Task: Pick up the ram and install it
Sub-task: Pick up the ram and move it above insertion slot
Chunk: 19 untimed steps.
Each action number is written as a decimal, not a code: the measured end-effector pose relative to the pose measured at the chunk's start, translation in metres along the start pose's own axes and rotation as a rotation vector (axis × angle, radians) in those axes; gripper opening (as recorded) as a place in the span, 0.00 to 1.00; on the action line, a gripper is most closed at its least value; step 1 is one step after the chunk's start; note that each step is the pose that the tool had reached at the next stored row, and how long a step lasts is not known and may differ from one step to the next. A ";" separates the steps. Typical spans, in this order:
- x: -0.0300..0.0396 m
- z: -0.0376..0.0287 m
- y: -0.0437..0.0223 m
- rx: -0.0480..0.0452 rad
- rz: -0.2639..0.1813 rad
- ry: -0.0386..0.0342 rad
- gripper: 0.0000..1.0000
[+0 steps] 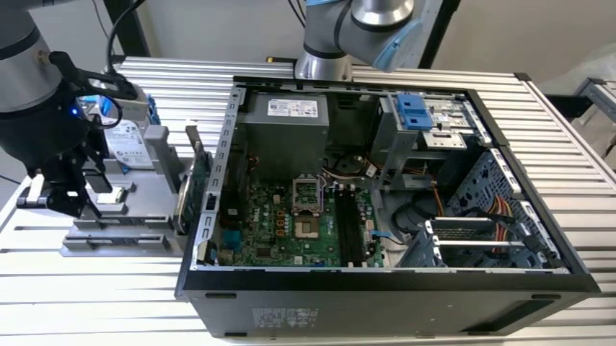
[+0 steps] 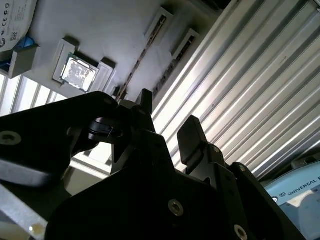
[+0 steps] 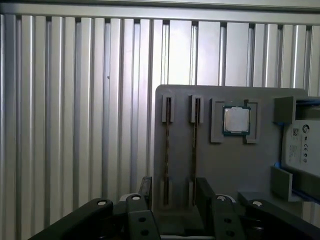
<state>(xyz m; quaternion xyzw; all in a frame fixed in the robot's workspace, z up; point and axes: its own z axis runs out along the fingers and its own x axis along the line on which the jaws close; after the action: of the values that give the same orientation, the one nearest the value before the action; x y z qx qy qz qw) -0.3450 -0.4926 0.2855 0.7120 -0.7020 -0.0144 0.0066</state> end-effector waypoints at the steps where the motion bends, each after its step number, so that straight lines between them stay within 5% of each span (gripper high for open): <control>1: 0.0002 0.0015 0.0000 -0.0001 0.000 0.0002 1.00; 19: 0.0029 0.0343 -0.0010 -0.0001 0.000 0.0001 1.00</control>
<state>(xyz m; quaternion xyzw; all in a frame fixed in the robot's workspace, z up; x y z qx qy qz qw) -0.3450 -0.4951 0.2512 0.7119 -0.7021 -0.0144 0.0066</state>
